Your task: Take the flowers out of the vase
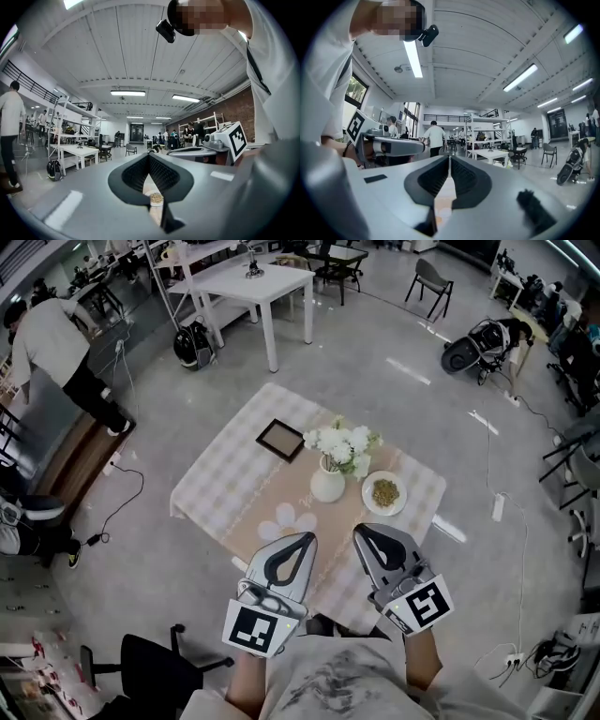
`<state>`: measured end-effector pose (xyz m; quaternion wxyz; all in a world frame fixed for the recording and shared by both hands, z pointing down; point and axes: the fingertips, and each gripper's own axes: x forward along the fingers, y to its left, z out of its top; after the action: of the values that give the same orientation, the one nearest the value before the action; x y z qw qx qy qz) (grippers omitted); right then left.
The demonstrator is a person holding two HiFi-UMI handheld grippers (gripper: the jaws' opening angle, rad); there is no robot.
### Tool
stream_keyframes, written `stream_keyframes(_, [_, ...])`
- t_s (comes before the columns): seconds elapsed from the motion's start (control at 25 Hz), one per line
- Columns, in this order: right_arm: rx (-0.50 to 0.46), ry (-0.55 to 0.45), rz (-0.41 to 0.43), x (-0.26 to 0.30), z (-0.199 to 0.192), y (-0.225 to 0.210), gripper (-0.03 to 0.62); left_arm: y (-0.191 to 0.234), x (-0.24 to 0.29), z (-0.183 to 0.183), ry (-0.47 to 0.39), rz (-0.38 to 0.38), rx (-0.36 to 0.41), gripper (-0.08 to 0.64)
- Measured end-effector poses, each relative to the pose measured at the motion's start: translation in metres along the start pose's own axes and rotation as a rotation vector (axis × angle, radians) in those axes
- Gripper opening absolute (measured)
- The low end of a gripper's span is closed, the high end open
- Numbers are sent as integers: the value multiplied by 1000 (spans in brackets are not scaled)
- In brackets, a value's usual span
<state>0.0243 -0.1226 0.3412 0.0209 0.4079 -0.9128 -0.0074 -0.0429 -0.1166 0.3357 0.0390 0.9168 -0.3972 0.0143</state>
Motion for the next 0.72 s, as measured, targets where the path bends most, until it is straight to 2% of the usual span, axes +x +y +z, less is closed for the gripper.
stream_keyframes(0.32, [21,54,-7,16,-29,-26,20,5,24,-11,24,5,-7,9])
stream_keyframes(0.44, [31,82,8,27,-42,-35,65,11,32,-18,40,24,-16,9])
stream_keyframes(0.72, [62,120,24,42,-65,-49,83,21,46,-28,64,47,-29,9])
